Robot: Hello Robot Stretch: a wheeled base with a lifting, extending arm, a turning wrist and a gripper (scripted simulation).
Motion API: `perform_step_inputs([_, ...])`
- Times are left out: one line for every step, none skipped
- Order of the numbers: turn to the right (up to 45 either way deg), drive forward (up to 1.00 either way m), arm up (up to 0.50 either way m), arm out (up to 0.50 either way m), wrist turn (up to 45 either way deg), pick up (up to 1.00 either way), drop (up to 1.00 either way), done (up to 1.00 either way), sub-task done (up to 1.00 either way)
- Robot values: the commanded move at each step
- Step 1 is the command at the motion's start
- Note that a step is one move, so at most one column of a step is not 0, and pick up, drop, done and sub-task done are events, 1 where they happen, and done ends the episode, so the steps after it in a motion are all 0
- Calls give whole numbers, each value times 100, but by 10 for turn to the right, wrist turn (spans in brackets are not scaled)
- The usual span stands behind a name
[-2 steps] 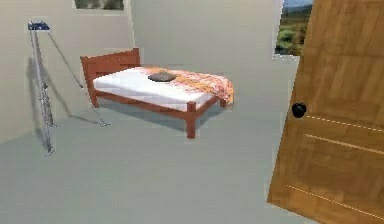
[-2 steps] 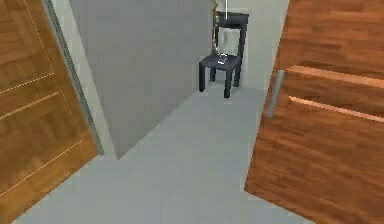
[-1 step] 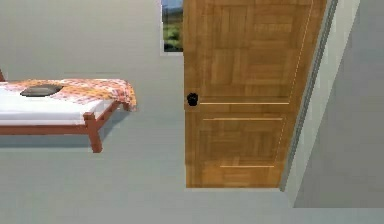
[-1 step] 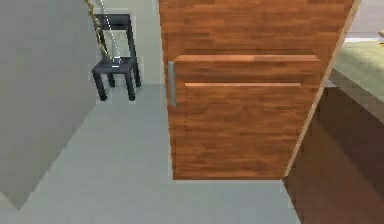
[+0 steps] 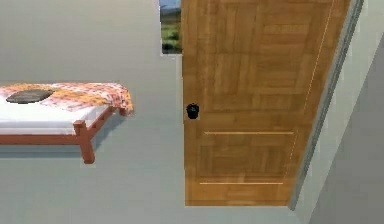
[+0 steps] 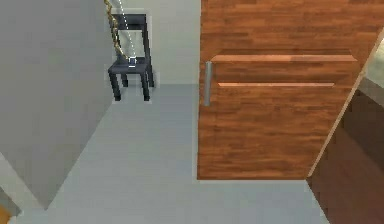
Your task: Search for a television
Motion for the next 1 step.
perform_step_inputs([-90,0,0,0,0,0,0,0,0])
